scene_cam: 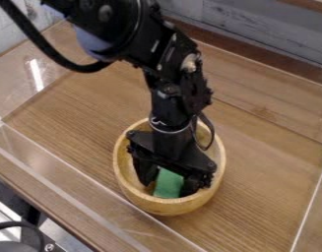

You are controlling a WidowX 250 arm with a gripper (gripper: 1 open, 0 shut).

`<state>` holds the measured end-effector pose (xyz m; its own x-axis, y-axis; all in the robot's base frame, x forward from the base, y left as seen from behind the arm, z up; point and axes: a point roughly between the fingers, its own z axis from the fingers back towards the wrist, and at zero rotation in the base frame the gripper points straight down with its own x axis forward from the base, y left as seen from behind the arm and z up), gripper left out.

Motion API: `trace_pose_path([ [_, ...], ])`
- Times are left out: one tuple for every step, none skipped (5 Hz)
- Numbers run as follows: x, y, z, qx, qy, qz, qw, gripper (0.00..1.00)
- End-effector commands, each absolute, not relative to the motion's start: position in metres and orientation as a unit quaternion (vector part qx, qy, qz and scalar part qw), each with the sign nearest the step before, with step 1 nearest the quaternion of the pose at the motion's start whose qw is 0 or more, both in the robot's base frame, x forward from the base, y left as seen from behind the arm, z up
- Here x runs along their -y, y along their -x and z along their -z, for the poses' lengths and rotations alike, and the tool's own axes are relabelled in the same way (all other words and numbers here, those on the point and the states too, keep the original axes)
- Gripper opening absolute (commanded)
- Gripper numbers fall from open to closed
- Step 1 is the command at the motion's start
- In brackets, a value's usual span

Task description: Remove the green block from inside the brown bowl and put it on the table

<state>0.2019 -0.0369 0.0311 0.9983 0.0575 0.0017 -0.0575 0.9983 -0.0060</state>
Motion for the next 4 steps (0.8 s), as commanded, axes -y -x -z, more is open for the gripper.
trace_pose_path([
  [0.0383, -0.2087, -0.0336, 0.017, 0.002, -0.025, 1.0, 1.0],
  [0.0375, -0.211, -0.0316, 0.018, 0.0, -0.027, 0.999, 1.0],
  [0.0364, -0.2131, -0.0301, 0.019, -0.002, -0.029, 0.999, 1.0],
  [0.0354, -0.2149, -0.0284, 0.021, -0.004, -0.031, 0.999, 1.0],
])
